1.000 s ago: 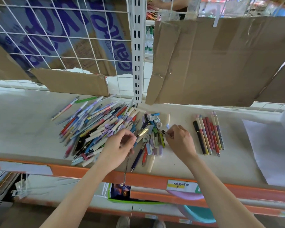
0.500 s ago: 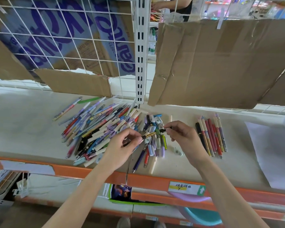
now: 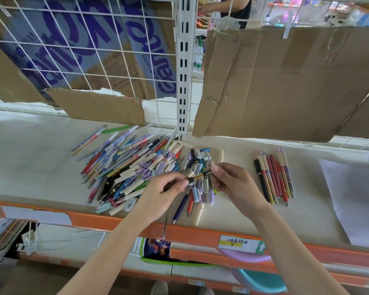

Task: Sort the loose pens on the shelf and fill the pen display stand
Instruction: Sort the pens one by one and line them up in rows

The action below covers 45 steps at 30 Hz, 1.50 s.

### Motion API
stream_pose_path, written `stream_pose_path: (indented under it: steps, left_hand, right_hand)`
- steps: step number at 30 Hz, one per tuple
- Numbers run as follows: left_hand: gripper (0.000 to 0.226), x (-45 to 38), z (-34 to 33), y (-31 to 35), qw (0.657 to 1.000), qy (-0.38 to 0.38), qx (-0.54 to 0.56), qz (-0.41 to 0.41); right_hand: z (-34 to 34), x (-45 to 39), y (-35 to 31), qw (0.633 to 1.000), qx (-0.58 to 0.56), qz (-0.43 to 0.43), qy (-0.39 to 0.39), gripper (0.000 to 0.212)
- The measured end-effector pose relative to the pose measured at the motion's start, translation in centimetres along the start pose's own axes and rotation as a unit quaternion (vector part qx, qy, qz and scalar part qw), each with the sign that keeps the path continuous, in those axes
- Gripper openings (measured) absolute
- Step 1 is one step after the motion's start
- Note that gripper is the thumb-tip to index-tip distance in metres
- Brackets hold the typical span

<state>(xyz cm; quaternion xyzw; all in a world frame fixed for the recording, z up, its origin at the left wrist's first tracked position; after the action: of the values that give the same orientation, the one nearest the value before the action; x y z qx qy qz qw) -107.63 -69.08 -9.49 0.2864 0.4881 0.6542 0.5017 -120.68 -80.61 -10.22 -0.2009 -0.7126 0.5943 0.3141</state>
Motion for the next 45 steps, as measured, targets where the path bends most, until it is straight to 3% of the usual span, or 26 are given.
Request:
stream_pose_path:
  steps: [3,6,9,13,16,20,23,27,30,41,43,45]
  left_hand:
    - [0.022,0.1,-1.0,-0.5,0.995,-0.041,0.074,0.046]
    - [0.017,0.2,-1.8,-0.7,0.982,-0.073,0.153,0.08]
    - [0.006,0.1,-1.7,-0.7,0.987,-0.069,0.128,0.072]
    - [0.004,0.3,-0.9,-1.8,0.994,-0.024,0.072,0.084]
    - [0.003,0.4,0.5,-3.1,0.983,0.031,0.128,0.128]
    - [0.007,0.2,1.4,-3.9,0.954,0.085,0.236,0.162]
    - [0.013,0.0,1.3,-3.7,0.932,0.105,0.304,0.168]
    - [0.013,0.0,1.1,-3.3,0.918,0.104,0.335,0.184]
    - [0.011,0.1,1.0,-3.1,0.921,0.096,0.327,0.19]
    - [0.01,0.3,1.4,-3.4,0.93,0.09,0.313,0.168]
    - [0.011,0.3,1.4,-3.5,0.932,0.086,0.308,0.169]
    - [0.011,0.4,1.5,-3.4,0.944,0.079,0.271,0.17]
  right_hand:
    - [0.0,-0.1,-0.2,1.0,-0.011,0.006,0.017,0.054]
    - [-0.4,-0.1,-0.4,1.0,-0.028,0.006,0.009,0.038]
    - [-0.8,-0.2,0.0,0.999,-0.041,-0.006,0.009,0.019]
    - [1.0,-0.9,0.5,0.994,-0.023,0.002,0.11,0.015]
    - [2.9,-1.5,0.9,0.97,0.169,-0.012,0.173,0.018]
    - [3.4,-2.1,1.6,0.874,0.457,-0.008,0.163,0.021]
    - [2.9,-2.5,1.1,0.809,0.561,0.021,0.177,0.024]
    - [0.5,-4.7,-0.9,0.832,0.524,0.101,0.154,0.018]
    - [-1.4,-7.3,-1.4,0.819,0.552,0.103,0.12,0.023]
    - [-2.4,-10.9,-0.8,0.737,0.664,-0.032,0.122,0.028]
    - [-2.4,-10.8,-0.9,0.743,0.656,-0.042,0.123,0.027]
    - [-2.2,-10.3,-1.6,0.775,0.616,-0.021,0.14,0.028]
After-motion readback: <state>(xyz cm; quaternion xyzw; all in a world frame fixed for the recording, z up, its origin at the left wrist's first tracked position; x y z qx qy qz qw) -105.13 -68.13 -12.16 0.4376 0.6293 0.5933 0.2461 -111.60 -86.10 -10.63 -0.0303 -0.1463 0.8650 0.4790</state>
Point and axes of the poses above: each hand's wrist, its own x-axis away from the middle knuckle, its own z-axis out of the back of the hand, y = z × x, the point moved 6 cm from there along -x, towards the middle knuckle, and after that the axes turned 7 degrees about -z, right-handed, at the moved point
